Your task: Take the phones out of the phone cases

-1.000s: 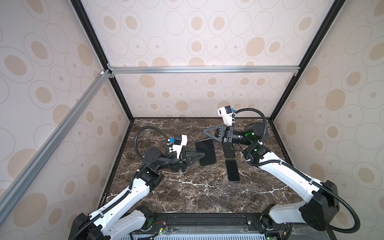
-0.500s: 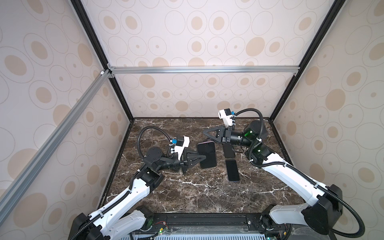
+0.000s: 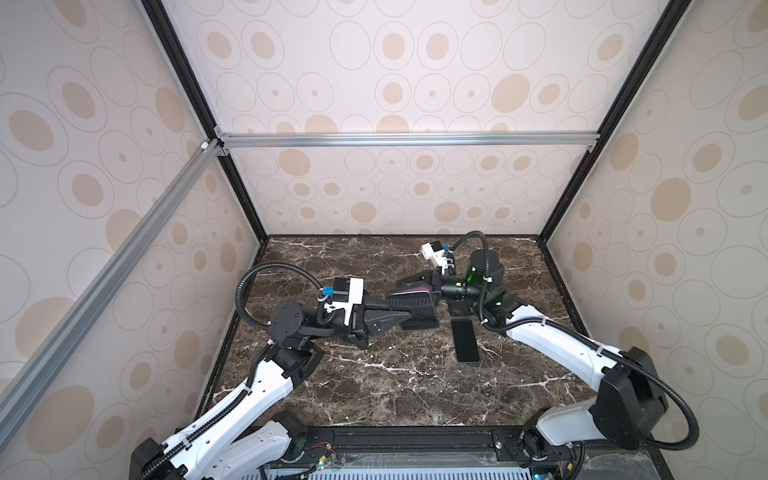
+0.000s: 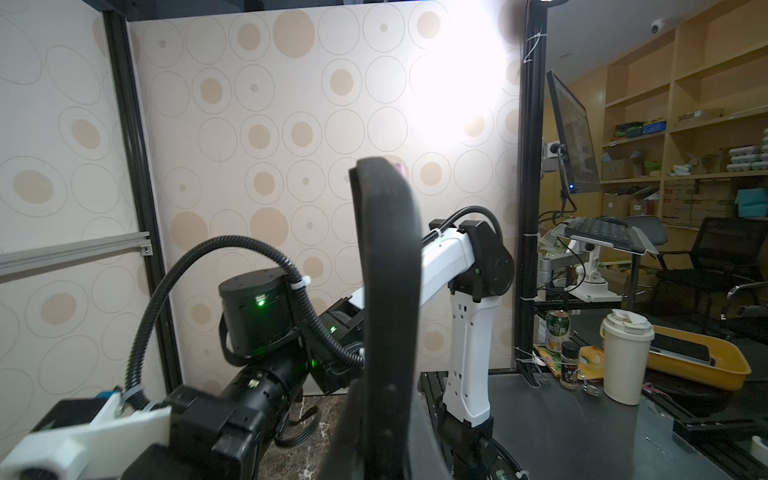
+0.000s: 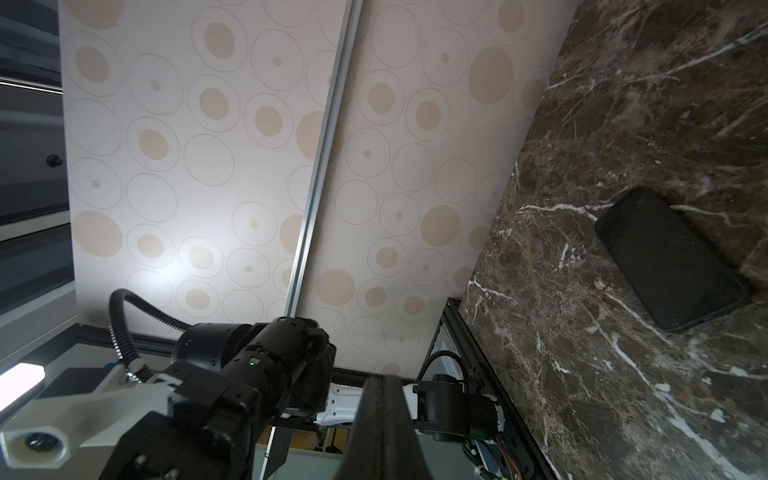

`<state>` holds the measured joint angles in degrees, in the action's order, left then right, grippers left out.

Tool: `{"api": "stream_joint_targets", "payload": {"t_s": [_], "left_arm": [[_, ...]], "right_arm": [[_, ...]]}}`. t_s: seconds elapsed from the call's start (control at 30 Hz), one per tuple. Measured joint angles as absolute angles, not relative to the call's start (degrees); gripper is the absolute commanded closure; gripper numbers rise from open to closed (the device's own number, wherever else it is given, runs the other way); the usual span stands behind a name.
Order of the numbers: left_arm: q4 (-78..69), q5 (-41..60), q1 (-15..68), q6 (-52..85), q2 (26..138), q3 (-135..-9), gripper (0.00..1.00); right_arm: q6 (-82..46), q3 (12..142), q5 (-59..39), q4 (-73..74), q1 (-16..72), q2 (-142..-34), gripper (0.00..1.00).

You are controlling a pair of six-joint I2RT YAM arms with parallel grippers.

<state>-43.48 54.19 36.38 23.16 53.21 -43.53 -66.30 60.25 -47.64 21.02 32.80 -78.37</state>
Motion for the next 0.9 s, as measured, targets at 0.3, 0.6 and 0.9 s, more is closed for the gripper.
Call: {"api": "stream_joint_targets", "payload": {"t_s": [0.3, 0.6, 0.9], "left_arm": [[-39.81, 39.64, 36.38, 24.88, 52.6, -42.76, 1.0], [-46.5, 23.07, 36.38, 38.09, 55.18, -36.93, 1.0], [-58.19, 14.22, 36.4, 51.27, 58.94, -32.91, 1.0]], "right_arm": [[-48.73, 59.42, -29.63, 6.96, 29.54, -61.84, 0.69], [-47.97, 49.45, -21.61, 20.84, 30.48, -59.81, 0.58], [-50.13, 43.4, -17.34, 43.31, 35.51, -61.93, 0.4]]}}
